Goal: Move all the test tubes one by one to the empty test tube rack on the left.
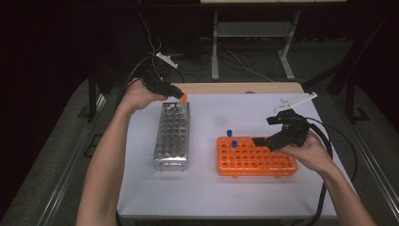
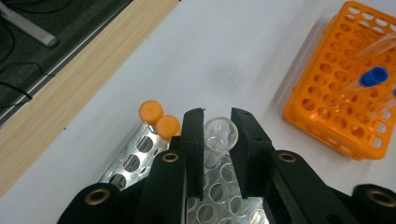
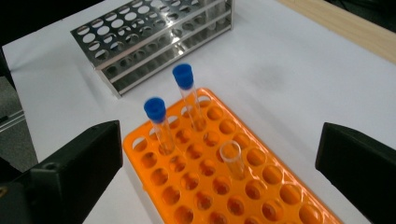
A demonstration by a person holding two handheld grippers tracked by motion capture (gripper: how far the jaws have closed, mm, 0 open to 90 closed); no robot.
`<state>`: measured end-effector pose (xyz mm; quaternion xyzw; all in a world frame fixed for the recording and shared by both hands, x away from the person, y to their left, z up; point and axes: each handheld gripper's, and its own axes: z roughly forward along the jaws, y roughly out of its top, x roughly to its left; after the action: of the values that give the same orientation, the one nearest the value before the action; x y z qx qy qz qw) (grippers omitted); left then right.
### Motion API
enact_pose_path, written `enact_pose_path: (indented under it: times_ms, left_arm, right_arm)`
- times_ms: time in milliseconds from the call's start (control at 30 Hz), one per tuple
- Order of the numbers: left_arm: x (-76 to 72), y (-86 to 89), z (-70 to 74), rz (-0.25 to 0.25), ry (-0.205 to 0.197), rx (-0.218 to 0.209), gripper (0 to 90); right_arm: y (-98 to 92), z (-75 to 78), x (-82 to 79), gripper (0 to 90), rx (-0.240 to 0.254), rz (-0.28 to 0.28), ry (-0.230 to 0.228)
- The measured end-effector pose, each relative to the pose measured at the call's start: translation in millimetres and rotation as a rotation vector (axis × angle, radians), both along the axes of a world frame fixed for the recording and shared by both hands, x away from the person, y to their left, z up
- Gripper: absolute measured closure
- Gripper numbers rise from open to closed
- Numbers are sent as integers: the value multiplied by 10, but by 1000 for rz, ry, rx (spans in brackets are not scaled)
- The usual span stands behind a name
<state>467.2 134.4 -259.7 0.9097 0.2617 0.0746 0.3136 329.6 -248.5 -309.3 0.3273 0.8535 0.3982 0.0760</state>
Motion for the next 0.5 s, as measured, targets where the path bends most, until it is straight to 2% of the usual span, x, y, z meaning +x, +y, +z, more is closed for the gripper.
enact_pose_path:
  times_ms: [267,500]
  left_arm:
    - [83,2,-192,14,14,-10,745]
    - [141,0,-293,31,23,-23,745]
  right_arm:
    - [-148,-161,-51,2,9,-20,25]
    - [-206,-305,-68,3,9,-23,48]
